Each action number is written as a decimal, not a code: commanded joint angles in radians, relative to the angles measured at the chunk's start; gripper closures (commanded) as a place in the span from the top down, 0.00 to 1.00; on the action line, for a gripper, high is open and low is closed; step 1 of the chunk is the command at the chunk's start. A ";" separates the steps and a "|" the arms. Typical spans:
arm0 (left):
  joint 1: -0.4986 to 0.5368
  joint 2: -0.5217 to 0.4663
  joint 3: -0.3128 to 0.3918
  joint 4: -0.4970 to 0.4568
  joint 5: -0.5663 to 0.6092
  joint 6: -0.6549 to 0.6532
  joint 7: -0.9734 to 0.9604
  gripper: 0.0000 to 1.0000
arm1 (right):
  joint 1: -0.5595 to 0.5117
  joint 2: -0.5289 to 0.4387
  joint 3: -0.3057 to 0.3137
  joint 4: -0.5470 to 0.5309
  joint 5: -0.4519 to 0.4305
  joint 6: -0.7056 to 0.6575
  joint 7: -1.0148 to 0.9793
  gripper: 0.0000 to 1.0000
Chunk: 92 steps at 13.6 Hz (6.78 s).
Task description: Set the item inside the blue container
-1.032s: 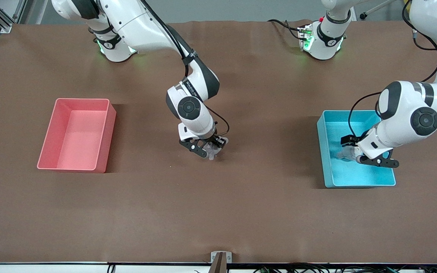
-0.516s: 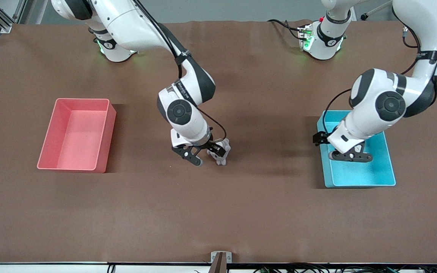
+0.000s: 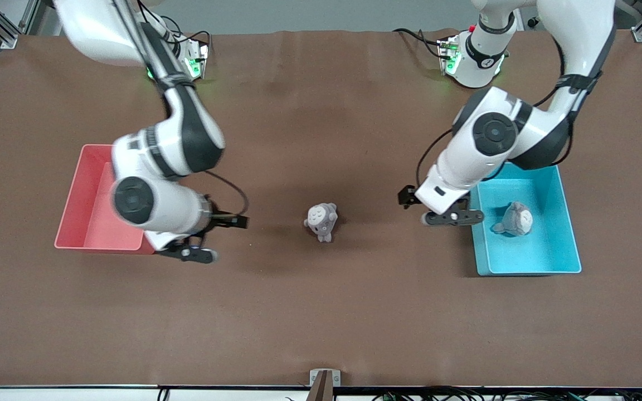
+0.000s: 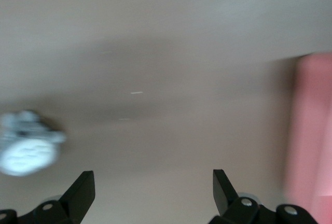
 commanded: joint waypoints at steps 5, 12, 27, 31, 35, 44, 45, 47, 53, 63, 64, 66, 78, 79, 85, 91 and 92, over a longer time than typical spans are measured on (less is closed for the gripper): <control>-0.195 0.259 0.011 0.153 0.017 0.267 -0.175 1.00 | -0.236 -0.145 0.021 -0.044 -0.167 -0.120 -0.263 1.00; -0.381 0.339 0.186 0.151 0.030 0.429 -0.195 1.00 | -0.412 -0.205 0.021 -0.040 -0.167 -0.134 -0.437 1.00; -0.416 0.451 0.195 0.156 0.019 0.605 -0.202 0.94 | -0.417 -0.232 0.028 -0.005 -0.152 -0.207 -0.432 1.00; -0.416 0.451 0.196 0.154 0.019 0.611 -0.202 0.64 | -0.416 -0.364 0.030 -0.143 -0.160 -0.174 -0.436 1.00; -0.416 0.451 0.197 0.151 0.020 0.611 -0.205 0.40 | -0.400 -0.493 0.030 -0.250 -0.163 -0.152 -0.436 1.00; -0.358 0.309 0.192 0.121 0.033 0.432 -0.208 0.23 | -0.400 -0.624 0.027 -0.323 -0.210 -0.149 -0.443 1.00; -0.340 0.269 0.189 0.106 0.033 0.400 -0.206 0.23 | -0.400 -0.631 0.027 -0.323 -0.212 -0.149 -0.443 1.00; -0.289 0.163 0.188 0.054 0.033 0.337 -0.198 0.23 | -0.400 -0.636 0.027 -0.320 -0.212 -0.148 -0.443 1.00; 0.006 -0.102 0.082 -0.120 0.019 0.075 -0.015 0.23 | -0.394 -0.634 0.030 -0.323 -0.209 -0.138 -0.442 1.00; 0.495 -0.129 -0.025 -0.122 0.048 -0.162 0.561 0.23 | -0.394 -0.636 0.030 -0.317 -0.209 -0.131 -0.466 1.00; 0.512 -0.109 -0.025 -0.119 0.094 -0.159 0.573 0.24 | -0.394 -0.638 0.030 -0.318 -0.209 -0.132 -0.468 1.00; 0.527 -0.065 -0.027 -0.111 0.151 -0.140 0.573 0.25 | -0.394 -0.638 0.030 -0.317 -0.209 -0.135 -0.488 1.00; 0.519 0.121 -0.025 -0.037 0.255 -0.013 0.535 0.69 | -0.399 -0.651 0.028 -0.321 -0.189 -0.172 -0.474 1.00; 0.521 0.115 -0.027 -0.037 0.254 -0.019 0.541 0.91 | -0.399 -0.653 0.027 -0.323 -0.189 -0.172 -0.474 1.00; 0.565 0.036 -0.035 -0.037 0.237 -0.071 0.558 0.99 | -0.399 -0.659 0.027 -0.324 -0.189 -0.174 -0.474 1.00; 0.637 -0.133 -0.038 -0.028 0.021 -0.194 0.691 0.99 | -0.399 -0.662 0.028 -0.323 -0.187 -0.186 -0.457 1.00; 0.653 -0.170 -0.036 -0.028 -0.027 -0.221 0.720 0.99 | -0.399 -0.662 0.027 -0.323 -0.166 -0.187 -0.451 1.00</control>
